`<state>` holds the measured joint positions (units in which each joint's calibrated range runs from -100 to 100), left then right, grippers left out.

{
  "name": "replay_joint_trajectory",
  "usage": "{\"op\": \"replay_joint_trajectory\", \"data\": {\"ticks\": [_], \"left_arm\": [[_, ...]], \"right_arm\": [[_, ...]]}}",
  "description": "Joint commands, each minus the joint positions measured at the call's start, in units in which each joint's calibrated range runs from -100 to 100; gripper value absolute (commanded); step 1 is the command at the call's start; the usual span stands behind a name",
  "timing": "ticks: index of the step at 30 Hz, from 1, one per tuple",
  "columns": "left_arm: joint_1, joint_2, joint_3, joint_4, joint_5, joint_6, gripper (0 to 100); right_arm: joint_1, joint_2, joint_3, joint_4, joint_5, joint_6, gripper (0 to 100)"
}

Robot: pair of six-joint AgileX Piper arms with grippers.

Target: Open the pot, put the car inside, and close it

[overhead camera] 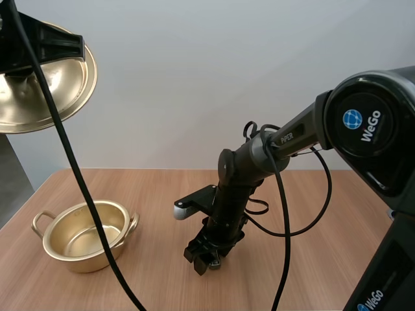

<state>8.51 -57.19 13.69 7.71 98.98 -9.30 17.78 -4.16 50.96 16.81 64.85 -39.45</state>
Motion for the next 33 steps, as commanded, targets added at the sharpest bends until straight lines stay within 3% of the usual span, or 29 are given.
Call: {"op": "replay_joint_trajectory", "data": {"ticks": [1,11,13,14,15,25,33], "left_arm": [[0.03,0.0,0.0,-0.1,0.1,0.1,0],[0.03,0.0,0.0,-0.1,0.1,0.2,0],[0.03,0.0,0.0,-0.1,0.1,0.5,0],[0.03,0.0,0.0,-0.1,0.1,0.5,0],[0.03,0.0,0.0,-0.1,0.1,0.5,0],[0.03,0.0,-0.2,-0.1,1.0,1.7,0],[0.03,-4.8,-6.7,-0.1,1.0,4.0,0]], "right_arm": [[0.0,1.2,0.0,-0.1,-0.8,0.0,100],[0.0,6.8,0.0,-3.1,-5.4,0.0,100],[0.0,7.5,0.0,-3.8,-5.4,0.0,58],[0.0,7.9,0.0,-4.3,-5.4,0.3,25],[0.0,8.0,0.0,-4.9,-5.2,0.9,0],[0.0,6.3,0.0,-7.7,-8.2,1.0,0],[0.0,-3.3,-8.2,-6.5,-5.7,0.9,0]]}}
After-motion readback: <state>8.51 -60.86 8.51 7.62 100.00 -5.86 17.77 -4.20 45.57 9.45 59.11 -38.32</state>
